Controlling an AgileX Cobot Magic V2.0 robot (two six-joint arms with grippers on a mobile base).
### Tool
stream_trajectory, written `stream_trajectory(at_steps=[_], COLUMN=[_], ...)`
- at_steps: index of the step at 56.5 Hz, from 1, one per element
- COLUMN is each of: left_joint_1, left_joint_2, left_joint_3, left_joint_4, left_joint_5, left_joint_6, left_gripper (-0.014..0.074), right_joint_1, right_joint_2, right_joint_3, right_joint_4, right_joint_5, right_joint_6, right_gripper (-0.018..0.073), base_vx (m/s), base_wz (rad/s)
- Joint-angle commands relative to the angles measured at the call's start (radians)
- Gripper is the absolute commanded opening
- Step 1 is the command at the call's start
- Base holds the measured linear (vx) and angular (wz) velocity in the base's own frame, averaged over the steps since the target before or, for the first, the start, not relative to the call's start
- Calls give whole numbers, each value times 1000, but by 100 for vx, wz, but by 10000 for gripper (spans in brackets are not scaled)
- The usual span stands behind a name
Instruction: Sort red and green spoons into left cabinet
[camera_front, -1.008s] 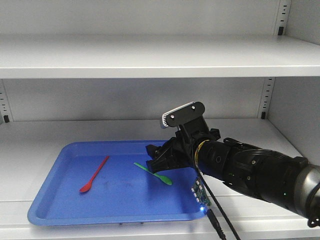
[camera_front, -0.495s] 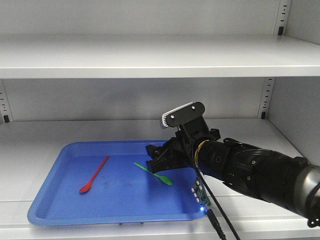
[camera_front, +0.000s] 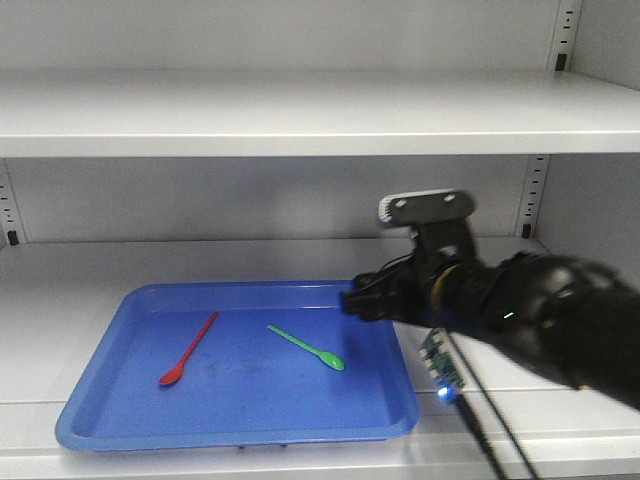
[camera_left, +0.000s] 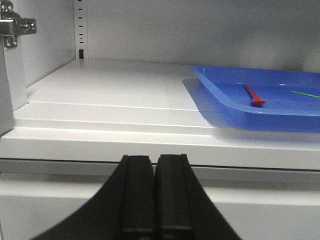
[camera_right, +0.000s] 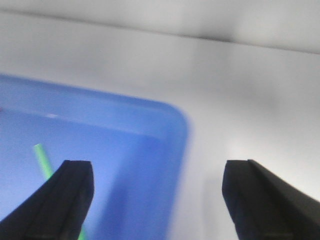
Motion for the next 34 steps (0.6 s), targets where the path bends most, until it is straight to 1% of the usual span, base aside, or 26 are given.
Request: stream_trajectory(at_steps=[1,7,12,18,21,27,34], left_joint_1=[3,3,3,3,3,3,3], left_joint_2=[12,12,12,12,12,12,12], left_joint_3=[-2,-2,-2,-2,-2,-2,-2], left_joint_4=[-8,-8,-8,-8,-8,-8,-8], left_joint_5=[-76,-76,-76,-76,-76,-76,-76], left_joint_6=[1,1,1,1,1,1,1], left_gripper=[-6,-6,-6,-6,-6,-6,-6], right_joint_1=[-39,-98,-157,-227,-258,-304,-343], right_joint_2=[-107,-192,-281,-399,-453,-548,-660], right_joint_3=[-10,91,203,358,417,521,634], right_joint_4=[15,50,81,119,135,211,273], right_joint_5=[9,-60,-164,-284,-316,-323,-286], right_joint_6=[-69,-130,-168,-185,-196,-229,-274], right_gripper=[550,524,508,486,477,451,403], base_vx=[0,0,0,0,0,0,0], base_wz=[0,0,0,0,0,0,0])
